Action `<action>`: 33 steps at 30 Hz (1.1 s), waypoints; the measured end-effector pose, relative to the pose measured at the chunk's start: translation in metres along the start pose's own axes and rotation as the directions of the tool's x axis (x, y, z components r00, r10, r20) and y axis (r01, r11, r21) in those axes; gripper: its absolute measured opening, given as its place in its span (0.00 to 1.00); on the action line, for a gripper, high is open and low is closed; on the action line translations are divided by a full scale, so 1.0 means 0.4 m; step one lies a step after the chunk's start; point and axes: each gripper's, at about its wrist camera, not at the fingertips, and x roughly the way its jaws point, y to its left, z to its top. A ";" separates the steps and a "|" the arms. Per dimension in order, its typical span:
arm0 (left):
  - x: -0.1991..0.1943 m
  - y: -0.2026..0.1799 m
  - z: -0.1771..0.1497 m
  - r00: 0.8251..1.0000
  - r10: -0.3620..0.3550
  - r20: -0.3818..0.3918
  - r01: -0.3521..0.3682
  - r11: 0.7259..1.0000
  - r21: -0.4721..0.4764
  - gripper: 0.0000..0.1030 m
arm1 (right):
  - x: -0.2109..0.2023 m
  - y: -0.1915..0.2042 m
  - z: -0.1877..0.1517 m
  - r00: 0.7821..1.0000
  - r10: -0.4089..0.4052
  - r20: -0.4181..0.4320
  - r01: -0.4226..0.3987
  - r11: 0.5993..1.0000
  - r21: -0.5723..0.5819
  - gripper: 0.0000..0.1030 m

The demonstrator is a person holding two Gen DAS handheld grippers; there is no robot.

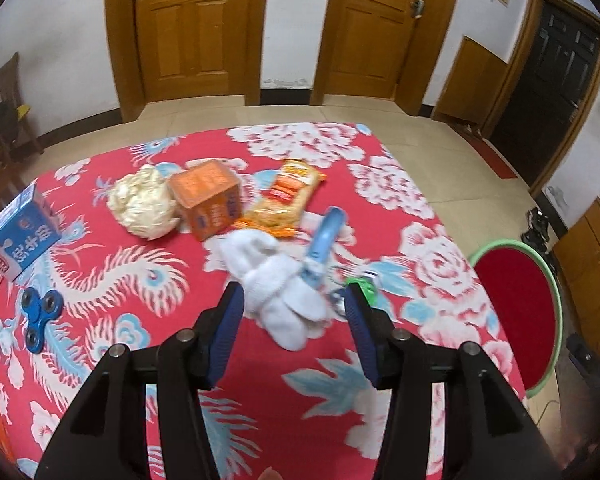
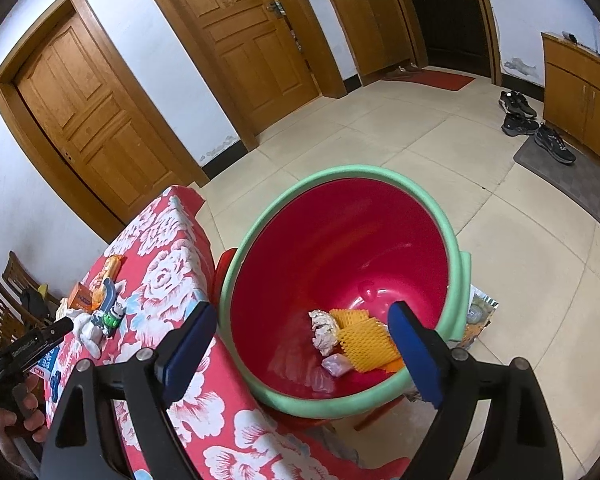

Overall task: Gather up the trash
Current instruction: 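Grasp the white sock with the left tool, then grasp the green toy figure with the right tool while the left tool holds the sock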

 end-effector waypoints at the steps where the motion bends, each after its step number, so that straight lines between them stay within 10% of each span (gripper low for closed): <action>1: 0.003 0.006 0.001 1.000 0.005 0.001 -0.005 1.000 -0.007 0.51 | 0.001 0.002 0.000 1.000 0.000 -0.001 0.000 1.000 -0.002 0.87; 21: 0.097 0.062 0.006 0.999 -0.043 -0.026 0.042 0.998 -0.042 0.51 | -0.003 0.083 -0.001 1.000 -0.011 -0.008 0.010 0.998 -0.065 0.87; 33: 0.094 0.089 -0.011 0.990 -0.136 -0.026 0.134 0.988 -0.075 0.23 | 0.019 0.161 -0.013 0.999 0.012 -0.040 -0.016 0.992 -0.125 0.87</action>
